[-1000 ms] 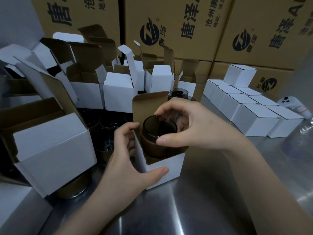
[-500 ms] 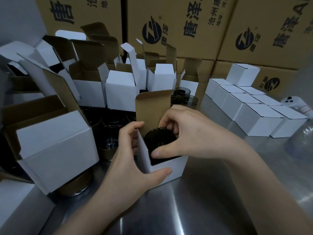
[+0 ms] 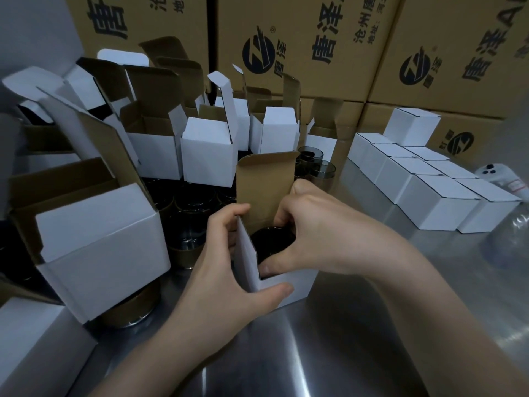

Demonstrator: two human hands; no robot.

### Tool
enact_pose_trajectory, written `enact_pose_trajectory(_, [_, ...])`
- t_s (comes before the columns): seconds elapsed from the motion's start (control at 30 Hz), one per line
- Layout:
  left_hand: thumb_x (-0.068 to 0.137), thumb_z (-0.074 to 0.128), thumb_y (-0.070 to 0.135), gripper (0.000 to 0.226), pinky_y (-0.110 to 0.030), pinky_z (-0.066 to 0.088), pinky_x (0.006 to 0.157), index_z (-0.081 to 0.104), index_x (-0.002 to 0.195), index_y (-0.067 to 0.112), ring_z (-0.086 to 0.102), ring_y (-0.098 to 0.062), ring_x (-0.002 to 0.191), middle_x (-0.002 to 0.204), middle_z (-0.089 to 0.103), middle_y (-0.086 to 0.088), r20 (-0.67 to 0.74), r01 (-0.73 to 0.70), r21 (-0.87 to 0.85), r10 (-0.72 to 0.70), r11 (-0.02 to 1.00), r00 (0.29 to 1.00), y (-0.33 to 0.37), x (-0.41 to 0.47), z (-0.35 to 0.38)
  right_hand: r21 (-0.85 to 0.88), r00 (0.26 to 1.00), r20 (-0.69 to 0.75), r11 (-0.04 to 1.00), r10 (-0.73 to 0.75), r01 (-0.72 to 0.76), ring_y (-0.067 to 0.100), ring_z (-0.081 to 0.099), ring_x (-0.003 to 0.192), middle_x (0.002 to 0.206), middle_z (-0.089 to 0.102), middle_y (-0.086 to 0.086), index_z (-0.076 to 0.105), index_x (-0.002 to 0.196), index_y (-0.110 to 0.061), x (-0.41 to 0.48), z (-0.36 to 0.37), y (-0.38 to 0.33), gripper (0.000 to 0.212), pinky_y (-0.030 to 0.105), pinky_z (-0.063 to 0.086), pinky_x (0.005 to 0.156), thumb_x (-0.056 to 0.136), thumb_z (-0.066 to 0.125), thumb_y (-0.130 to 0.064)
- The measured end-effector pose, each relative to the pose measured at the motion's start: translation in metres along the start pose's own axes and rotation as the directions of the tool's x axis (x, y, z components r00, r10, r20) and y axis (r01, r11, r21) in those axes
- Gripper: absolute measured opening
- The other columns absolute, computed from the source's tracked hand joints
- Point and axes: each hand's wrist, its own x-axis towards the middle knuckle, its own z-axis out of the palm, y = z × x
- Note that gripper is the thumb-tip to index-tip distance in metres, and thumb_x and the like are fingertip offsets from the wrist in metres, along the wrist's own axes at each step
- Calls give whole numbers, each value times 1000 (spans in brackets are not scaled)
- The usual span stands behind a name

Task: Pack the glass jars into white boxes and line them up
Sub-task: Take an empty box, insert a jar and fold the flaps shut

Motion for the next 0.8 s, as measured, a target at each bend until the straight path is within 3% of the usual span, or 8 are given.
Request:
enact_pose_trajectory(0.07, [55,89,38,99,-3,41,89,28,130,59,42,11,126,128,39,40,2,-4,8,4,1000,1000,0,0,0,-13,1000,24,1000,17,-16,8,38,79,101,35,-5,60,97,-16,0,-1,-2,59,23,33,59,62,83,-56])
enact_pose_trajectory(0.23, [55,87,43,98,-10,37,95,27,130,60,37,13,130,131,36,41,22,-17,18,17,1000,1000,3,1,0,-47,997,64,998,34,-31,8,34,79,100,32,-4,58,98,-14,0,-2,-4,59,25,31,58,63,82,-55])
enact_pose_trajectory(0.43, [55,84,47,97,-33,39,109,28,135,57,40,0,135,141,38,27,28,-10,6,10,1000,1000,4,2,0,-7,999,48,1000,4,-4,7,42,84,101,37,-7,63,101,-17,0,-3,1,60,24,39,63,60,81,-58])
enact_pose_trajectory(0.53, [57,84,46,97,-40,39,111,28,135,59,40,-3,136,143,39,25,29,-7,4,7,1000,1000,5,3,-1,185,1000,-4,982,29,-27,1,53,79,92,53,-15,68,95,-29,0,-10,10,48,18,44,66,59,76,-60])
enact_pose_trajectory(0.63, [59,83,46,97,-41,39,111,27,136,63,42,-2,134,141,41,27,48,6,3,-7,1000,999,6,2,-1,470,996,-69,882,51,-13,-4,53,57,65,63,-13,72,78,-24,3,-16,20,10,13,42,55,81,73,-33])
enact_pose_trajectory(0.7, [60,84,44,96,-41,41,109,28,136,64,44,-2,133,139,41,28,59,13,-1,-13,1000,998,7,2,-2,606,986,-143,795,80,23,1,53,52,59,62,-9,71,72,-22,5,-17,26,20,16,43,49,87,64,-12])
enact_pose_trajectory(0.8, [64,84,38,96,-41,40,110,27,137,65,43,0,133,140,40,30,78,27,3,-27,1000,997,9,2,-2,717,958,-239,694,159,64,6,53,50,57,61,-6,72,69,-23,10,-18,36,29,17,41,43,88,58,-6])
